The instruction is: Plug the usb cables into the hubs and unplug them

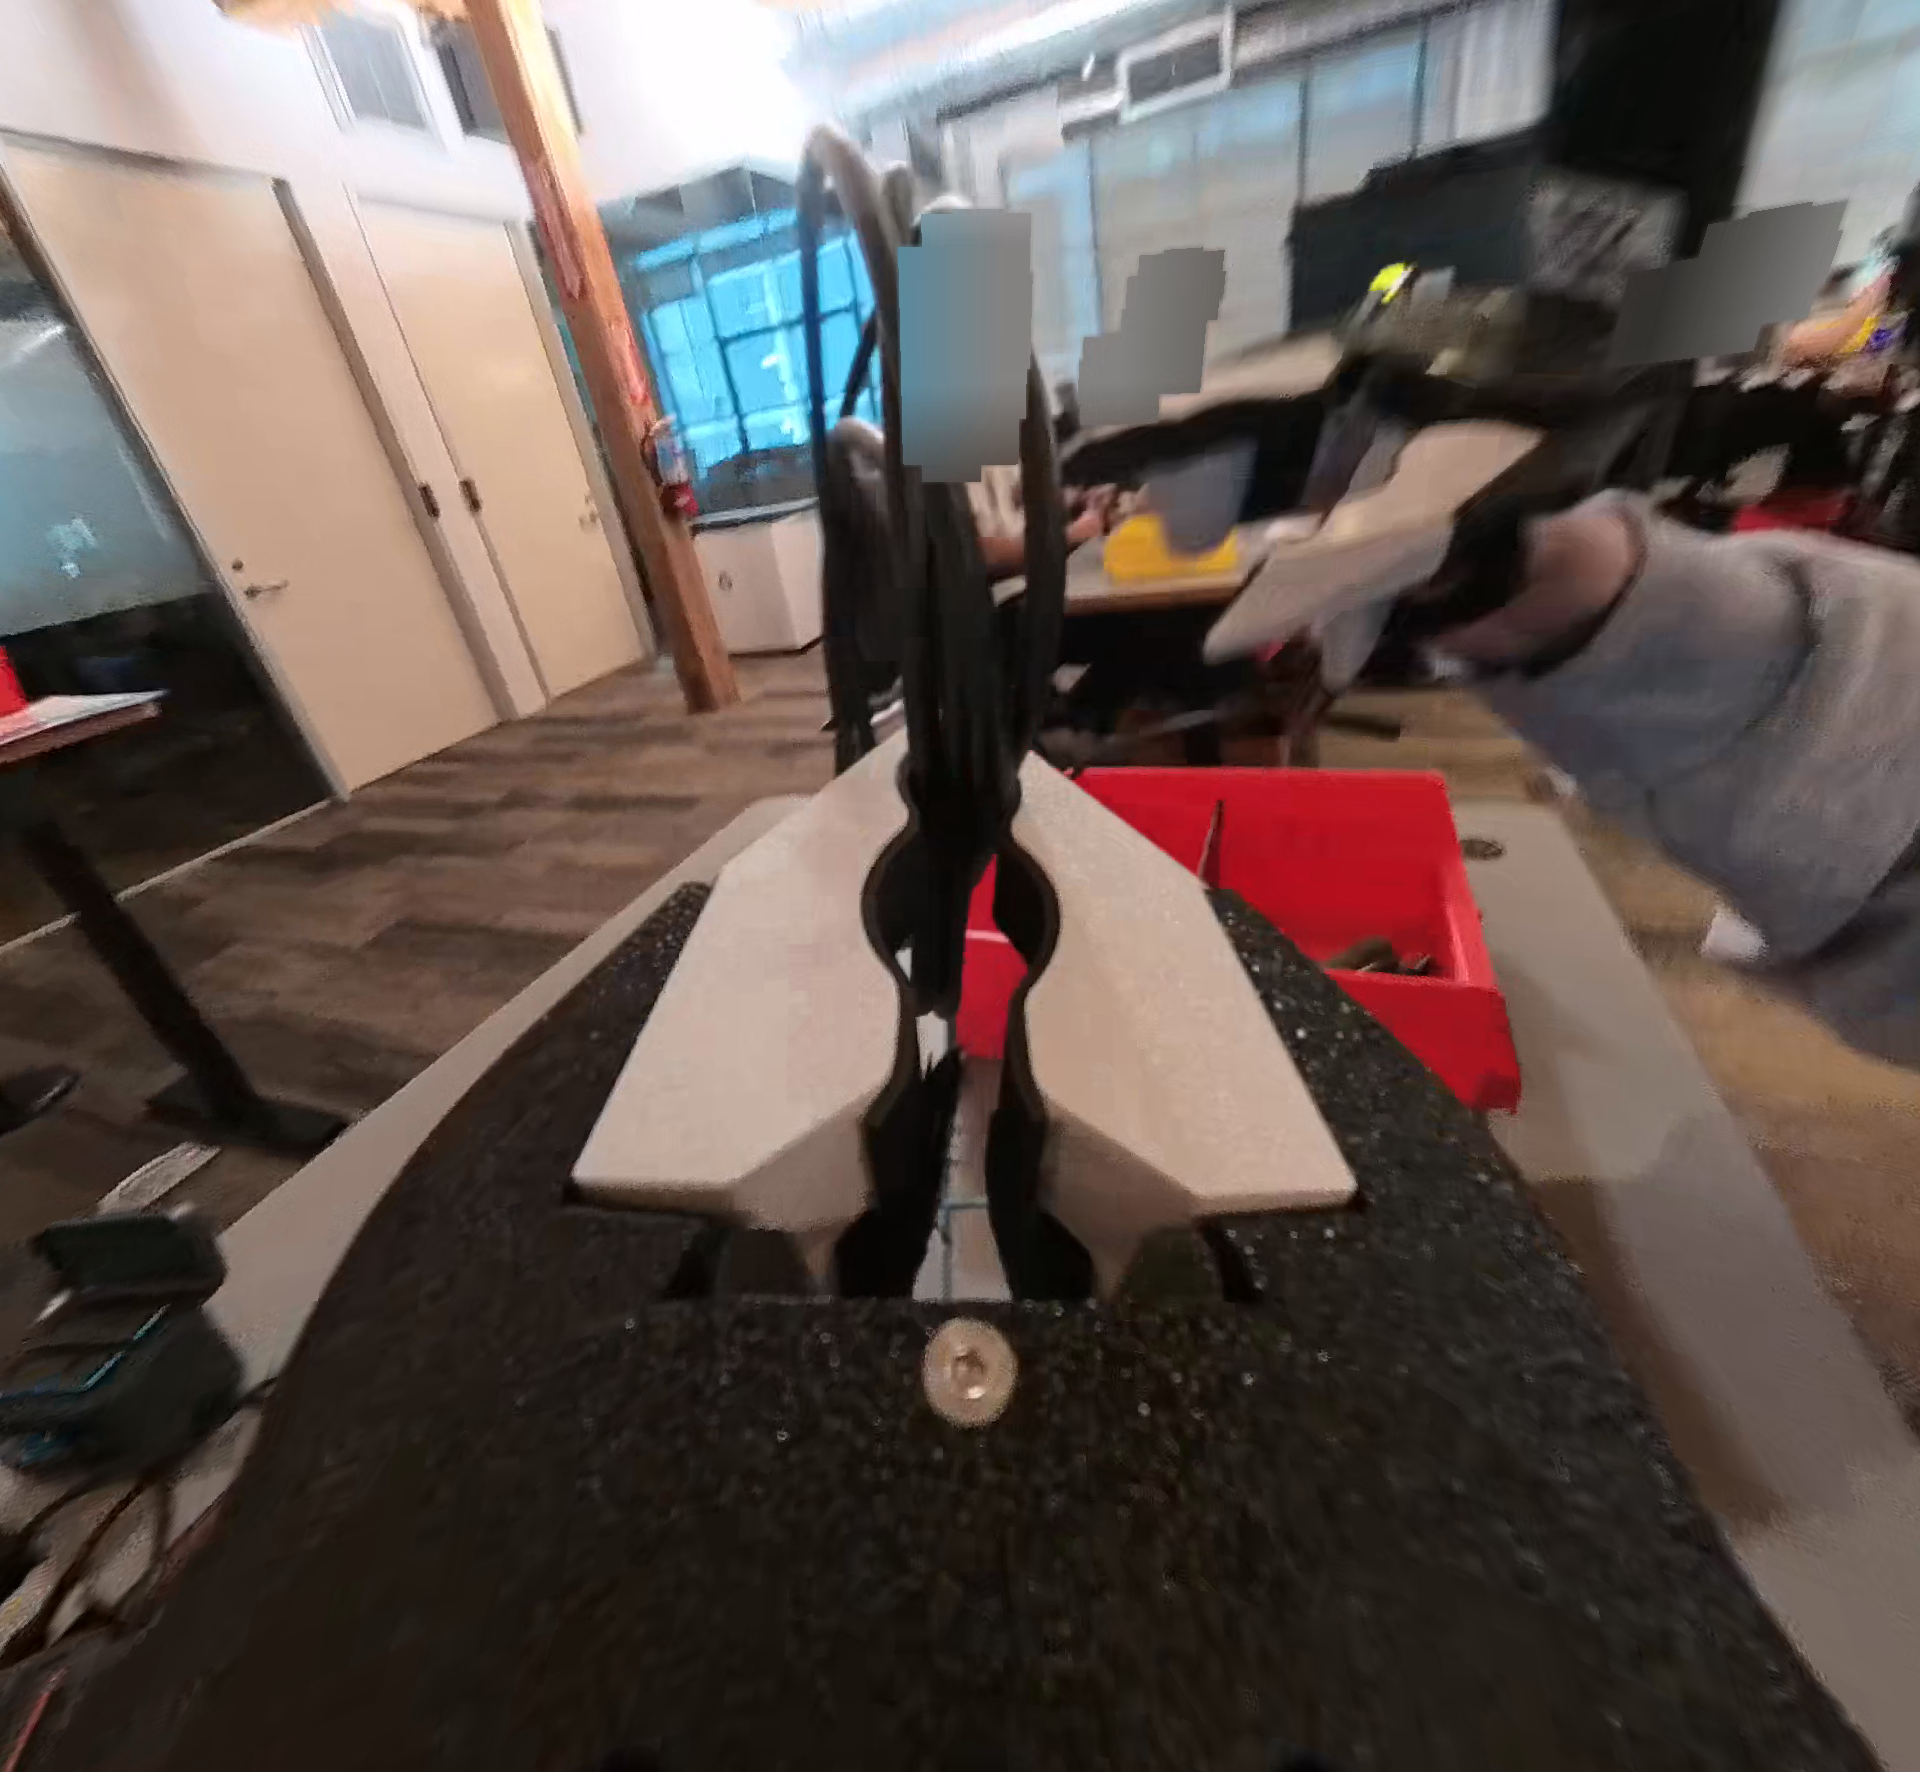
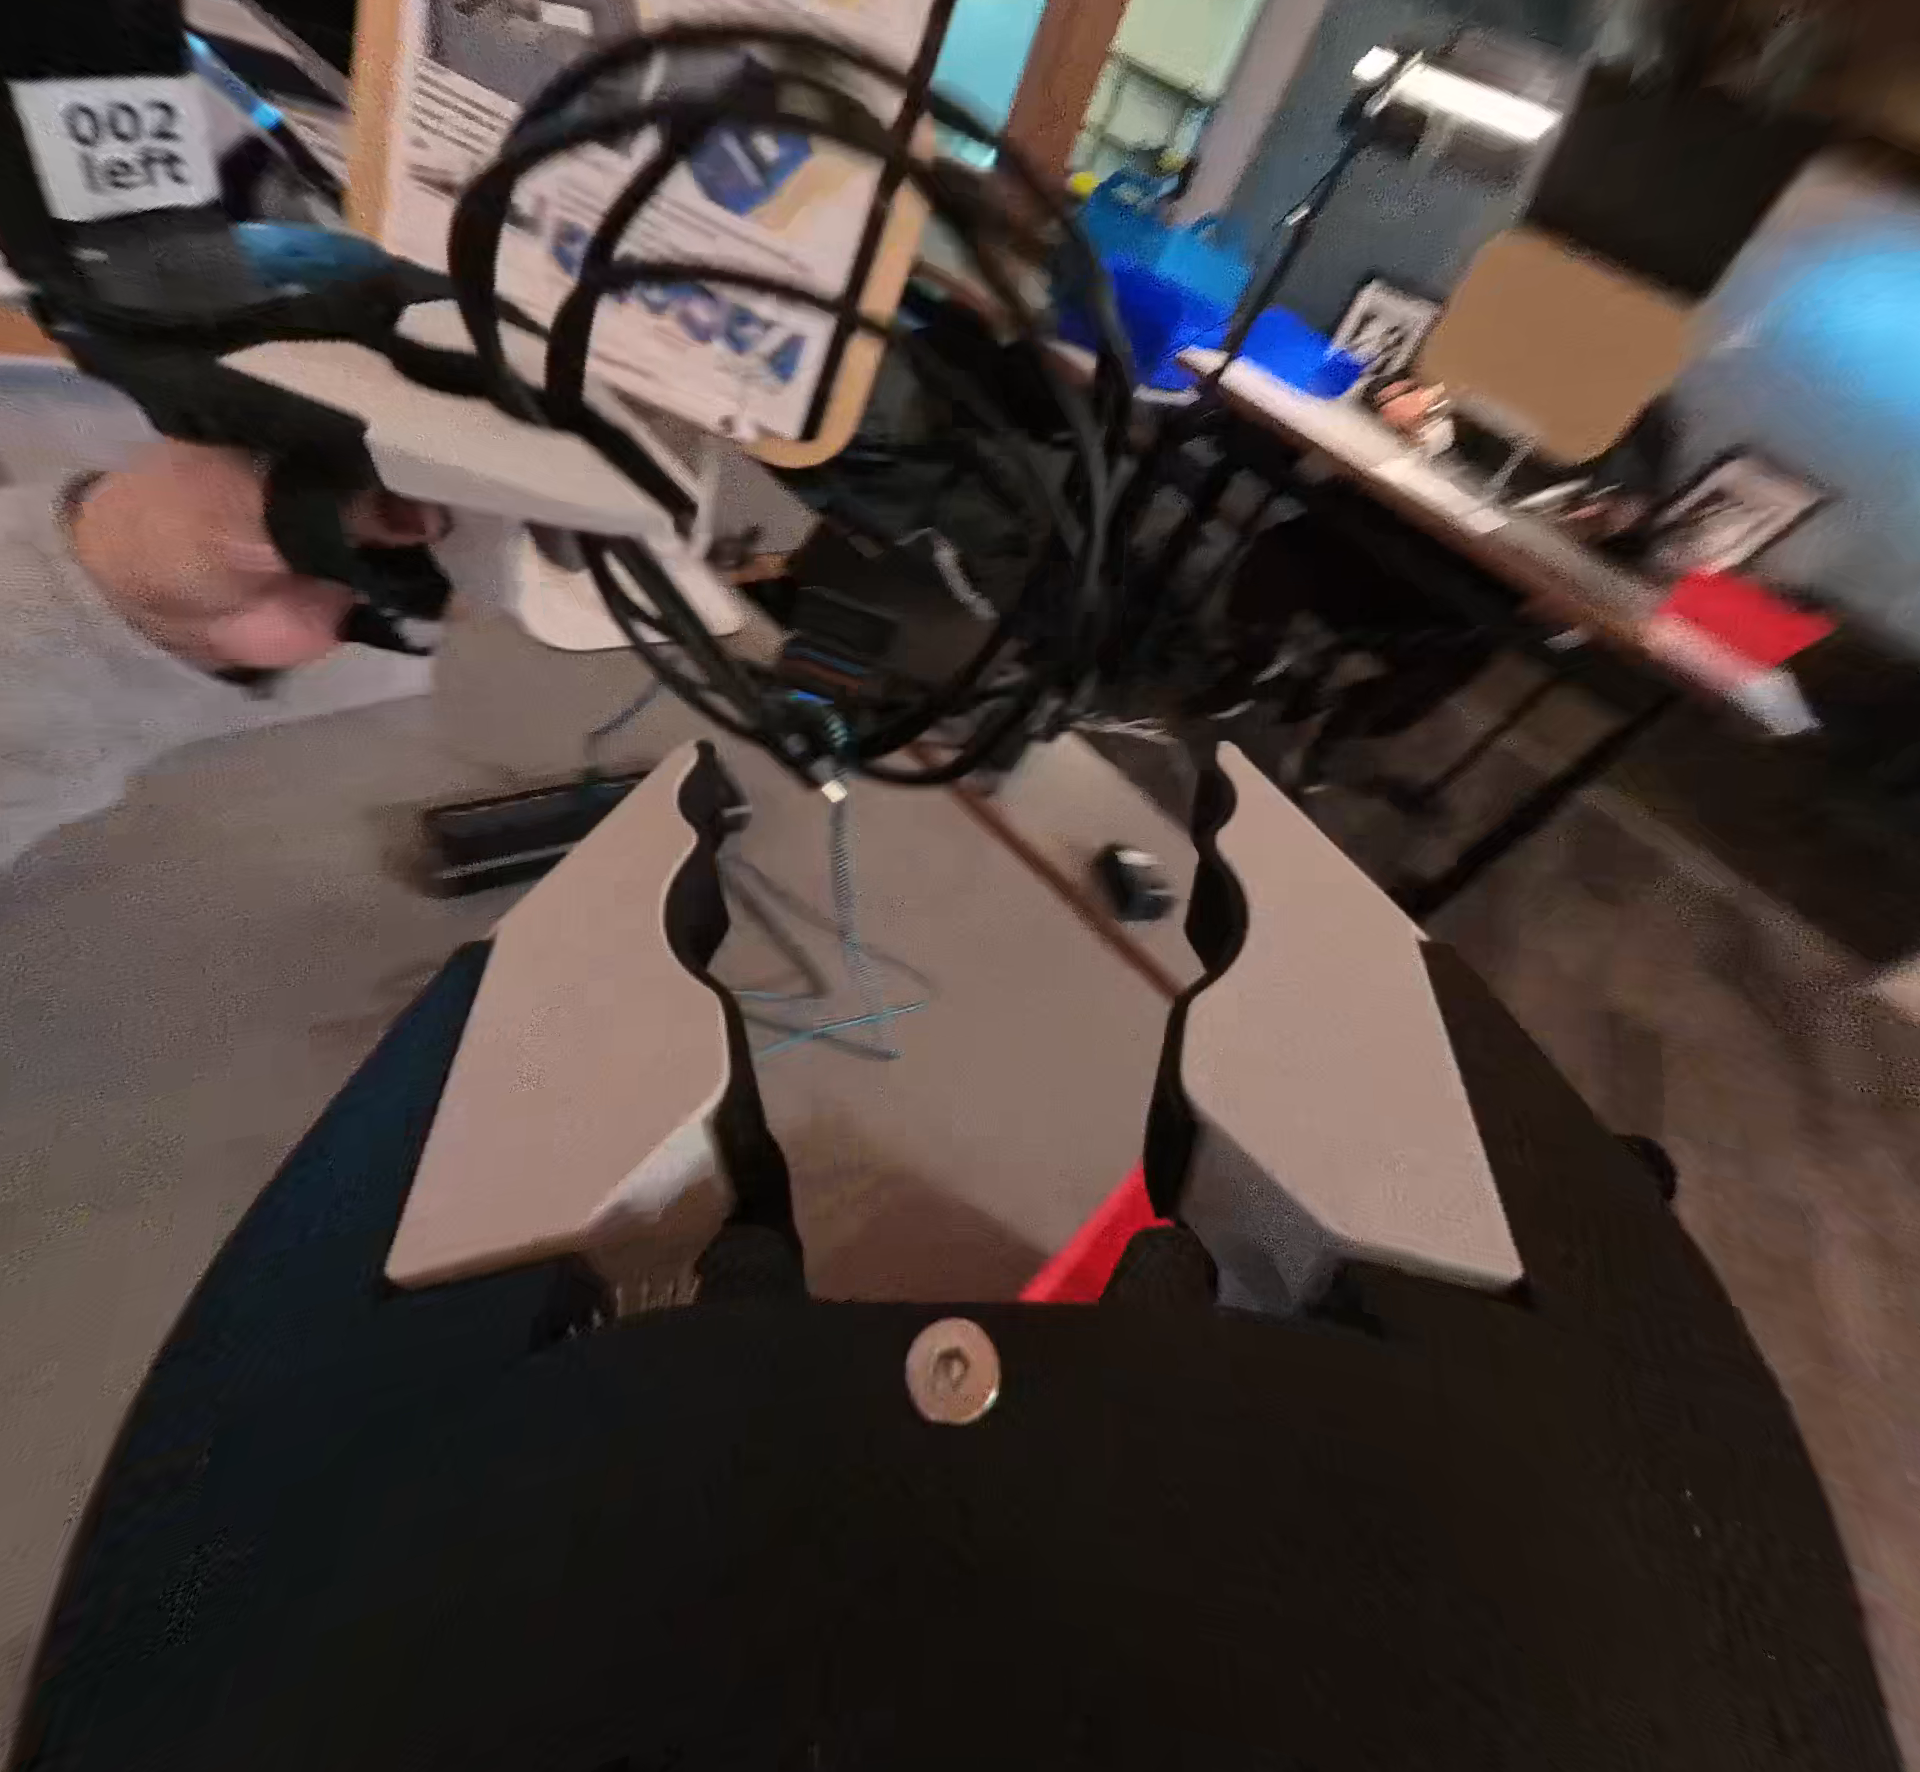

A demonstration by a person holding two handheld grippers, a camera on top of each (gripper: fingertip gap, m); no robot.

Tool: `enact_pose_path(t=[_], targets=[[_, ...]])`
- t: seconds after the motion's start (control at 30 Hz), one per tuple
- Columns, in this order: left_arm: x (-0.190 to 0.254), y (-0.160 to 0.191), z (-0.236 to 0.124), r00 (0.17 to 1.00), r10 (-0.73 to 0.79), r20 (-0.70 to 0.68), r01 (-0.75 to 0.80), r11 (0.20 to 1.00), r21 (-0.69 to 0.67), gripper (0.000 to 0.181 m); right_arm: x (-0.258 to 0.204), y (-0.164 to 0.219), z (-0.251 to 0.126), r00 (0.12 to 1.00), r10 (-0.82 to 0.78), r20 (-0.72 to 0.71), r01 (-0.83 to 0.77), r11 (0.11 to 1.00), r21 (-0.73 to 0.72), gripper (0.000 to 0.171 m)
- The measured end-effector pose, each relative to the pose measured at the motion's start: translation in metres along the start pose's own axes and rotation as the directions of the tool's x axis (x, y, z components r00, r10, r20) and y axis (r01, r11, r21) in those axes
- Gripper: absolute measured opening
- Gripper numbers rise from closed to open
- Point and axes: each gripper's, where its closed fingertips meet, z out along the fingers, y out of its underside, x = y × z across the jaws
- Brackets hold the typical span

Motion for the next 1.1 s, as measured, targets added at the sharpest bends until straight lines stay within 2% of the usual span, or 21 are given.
enact_pose_path(t=[0.1,0.23,0.27,0.33,0.37,0.47,0.5,0.6,0.63,0.7,0.8,0.93,0.97,1.0,1.03,1.1], targets=[[0.010,-0.015,-0.007,0.992,-0.054,-0.116,0.065,0.994,0.086,0.003,-0.021,0.010,0.021,0.984,0.134,0.117,-0.133,0.991,-0.018,0.088],[0.033,-0.022,-0.013,0.958,-0.061,-0.280,0.105,0.984,0.146,0.003,-0.032,0.009,0.049,0.949,0.258,0.183,-0.256,0.966,-0.035,0.080],[0.037,-0.021,-0.014,0.953,-0.053,-0.299,0.101,0.984,0.147,0.003,-0.038,0.007,0.054,0.926,0.297,0.232,-0.294,0.955,-0.046,0.071],[0.042,-0.021,-0.019,0.947,-0.050,-0.317,0.104,0.983,0.153,0.003,-0.047,0.004,0.057,0.886,0.336,0.321,-0.334,0.941,-0.062,0.014],[0.041,-0.022,-0.023,0.948,-0.057,-0.312,0.112,0.980,0.164,0.003,-0.044,0.002,0.057,0.883,0.338,0.326,-0.341,0.939,-0.048,0.001],[0.030,-0.009,-0.030,0.976,-0.033,-0.214,0.062,0.989,0.132,0.006,-0.035,0.001,0.055,0.897,0.326,0.299,-0.331,0.943,-0.035,0.000],[0.028,-0.002,-0.031,0.984,-0.013,-0.178,0.033,0.993,0.112,0.014,-0.033,0.002,0.055,0.919,0.288,0.269,-0.288,0.957,-0.040,0.000],[0.009,0.027,-0.033,0.999,0.030,-0.020,-0.029,0.999,0.038,0.077,-0.026,0.003,0.054,0.976,0.134,0.172,-0.124,0.990,-0.066,0.000],[0.003,0.038,-0.034,0.999,0.032,0.013,-0.032,0.999,0.017,0.090,-0.024,0.002,0.054,0.986,0.079,0.148,-0.068,0.995,-0.076,0.000],[-0.003,0.059,-0.034,0.998,0.045,0.042,-0.044,0.999,-0.029,0.100,-0.022,-0.005,0.052,0.994,-0.012,0.105,0.021,0.997,-0.078,0.000],[-0.013,0.093,-0.028,0.991,0.098,0.088,-0.084,0.985,-0.151,0.101,-0.026,-0.021,0.048,0.992,-0.050,0.113,0.056,0.997,-0.052,0.000],[-0.022,0.121,-0.018,0.981,0.154,0.121,-0.116,0.954,-0.276,0.076,-0.029,-0.038,0.042,0.990,-0.062,0.127,0.064,0.998,-0.010,0.001],[-0.021,0.126,-0.015,0.981,0.153,0.116,-0.112,0.948,-0.299,0.058,-0.027,-0.039,0.041,0.991,-0.078,0.112,0.079,0.997,-0.008,0.001],[-0.018,0.132,-0.014,0.984,0.147,0.099,-0.108,0.939,-0.327,0.024,-0.023,-0.038,0.040,0.991,-0.099,0.088,0.101,0.995,-0.016,0.000],[-0.013,0.136,-0.014,0.988,0.134,0.070,-0.102,0.934,-0.343,0.000,-0.016,-0.037,0.039,0.991,-0.127,0.049,0.128,0.991,-0.030,0.000],[-0.015,0.134,-0.016,0.986,0.137,0.099,-0.097,0.937,-0.334,0.000,0.003,-0.032,0.034,0.979,-0.195,-0.056,0.191,0.979,-0.071,0.000]])
